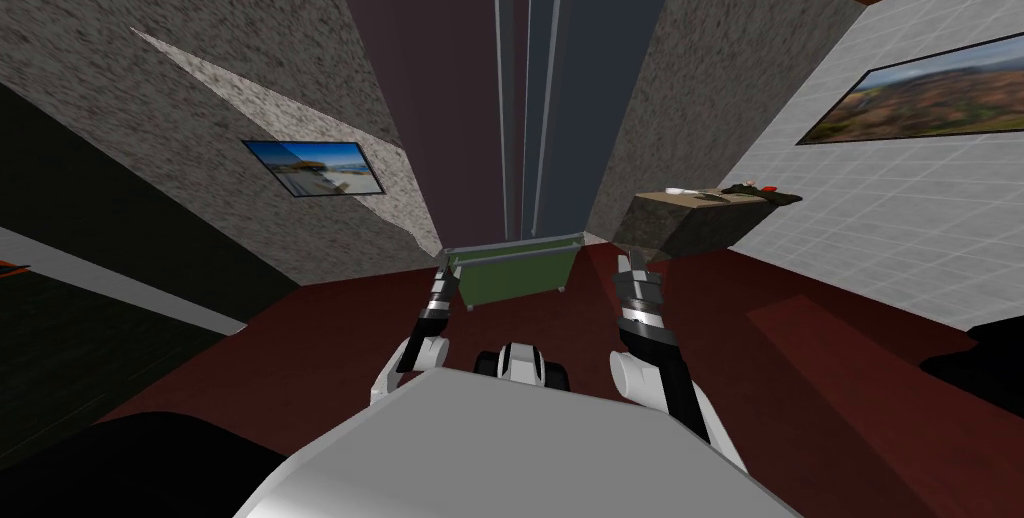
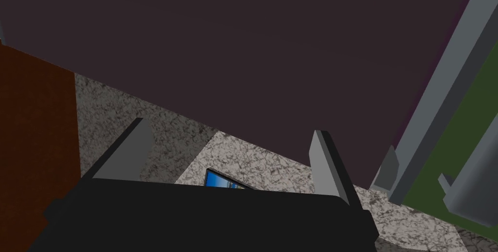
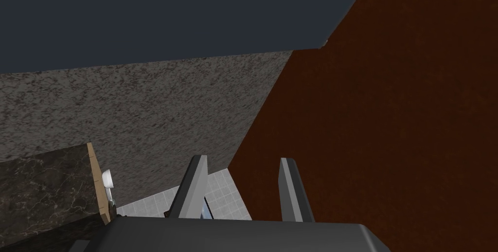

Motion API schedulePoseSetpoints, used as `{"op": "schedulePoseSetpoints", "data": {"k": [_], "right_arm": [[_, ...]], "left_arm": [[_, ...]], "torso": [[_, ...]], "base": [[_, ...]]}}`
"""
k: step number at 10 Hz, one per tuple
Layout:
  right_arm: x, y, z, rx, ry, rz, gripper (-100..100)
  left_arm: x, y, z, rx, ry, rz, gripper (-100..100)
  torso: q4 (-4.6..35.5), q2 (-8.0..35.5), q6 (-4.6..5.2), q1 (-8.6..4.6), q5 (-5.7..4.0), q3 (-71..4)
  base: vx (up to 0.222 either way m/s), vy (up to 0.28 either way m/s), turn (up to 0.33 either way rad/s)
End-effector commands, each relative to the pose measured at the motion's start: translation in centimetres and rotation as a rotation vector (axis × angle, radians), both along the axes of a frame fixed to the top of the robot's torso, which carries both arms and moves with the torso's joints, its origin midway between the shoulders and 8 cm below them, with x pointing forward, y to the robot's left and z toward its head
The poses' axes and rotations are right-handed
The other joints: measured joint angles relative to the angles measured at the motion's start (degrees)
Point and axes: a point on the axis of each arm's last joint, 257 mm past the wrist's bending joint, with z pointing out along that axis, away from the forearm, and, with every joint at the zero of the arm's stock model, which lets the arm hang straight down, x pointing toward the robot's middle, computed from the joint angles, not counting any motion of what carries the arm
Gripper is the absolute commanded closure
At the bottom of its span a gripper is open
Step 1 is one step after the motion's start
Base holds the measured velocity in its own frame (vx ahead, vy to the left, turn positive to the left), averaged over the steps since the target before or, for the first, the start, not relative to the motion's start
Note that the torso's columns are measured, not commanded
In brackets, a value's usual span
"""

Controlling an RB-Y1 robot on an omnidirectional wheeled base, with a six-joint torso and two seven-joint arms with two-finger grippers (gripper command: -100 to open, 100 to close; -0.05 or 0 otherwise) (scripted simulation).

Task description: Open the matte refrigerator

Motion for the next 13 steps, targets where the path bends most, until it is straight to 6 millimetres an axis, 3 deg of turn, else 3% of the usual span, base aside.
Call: {"op": "schedulePoseSetpoints", "data": {"k": [1,13], "right_arm": [[0.0,0.0,0.0,0.0,0.0,0.0,0],[0.0,0.0,0.0,0.0,0.0,0.0,0]], "left_arm": [[0.2,0.7,-2.1,-0.007,0.028,0.007,-100],[-0.1,3.5,-10.5,-0.06,0.126,0.052,-100]], "torso": [[-0.02,-0.07,0.0,0.05,0.01,-0.04],[0.04,0.15,0.0,-0.02,0.0,0.09]], "base": [[0.087,0.026,0.004],[0.069,0.016,0.01]]}}
